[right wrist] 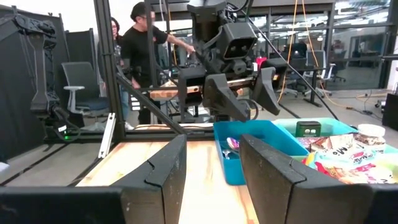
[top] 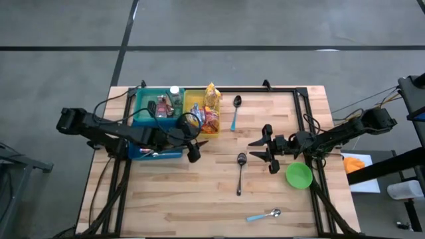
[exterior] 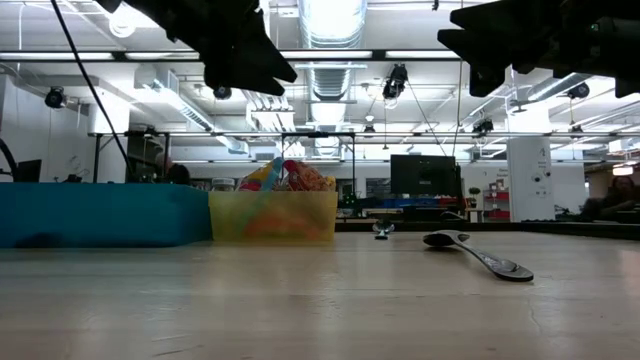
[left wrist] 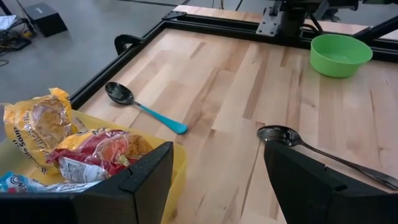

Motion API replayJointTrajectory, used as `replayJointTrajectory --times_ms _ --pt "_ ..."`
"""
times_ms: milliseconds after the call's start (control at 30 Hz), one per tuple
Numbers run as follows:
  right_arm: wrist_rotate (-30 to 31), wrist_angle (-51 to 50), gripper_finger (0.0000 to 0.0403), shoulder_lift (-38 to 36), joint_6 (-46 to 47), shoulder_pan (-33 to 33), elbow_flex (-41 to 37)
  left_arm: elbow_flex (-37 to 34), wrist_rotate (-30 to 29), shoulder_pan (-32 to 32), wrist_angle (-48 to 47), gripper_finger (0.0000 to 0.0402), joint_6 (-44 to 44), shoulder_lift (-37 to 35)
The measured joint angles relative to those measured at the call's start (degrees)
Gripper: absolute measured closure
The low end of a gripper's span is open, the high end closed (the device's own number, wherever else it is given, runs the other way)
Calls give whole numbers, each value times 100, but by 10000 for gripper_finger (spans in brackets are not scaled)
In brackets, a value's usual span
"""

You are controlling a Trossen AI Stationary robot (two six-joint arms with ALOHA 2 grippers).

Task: Pick & Place Food Item
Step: Put the black spoon into the blue bin

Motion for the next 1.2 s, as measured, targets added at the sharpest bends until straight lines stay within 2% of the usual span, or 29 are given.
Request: replayJointTrajectory --times_ms 1200 --pt "17 54 256 0 190 -1 0 -2 0 0 -21 149 -15 0"
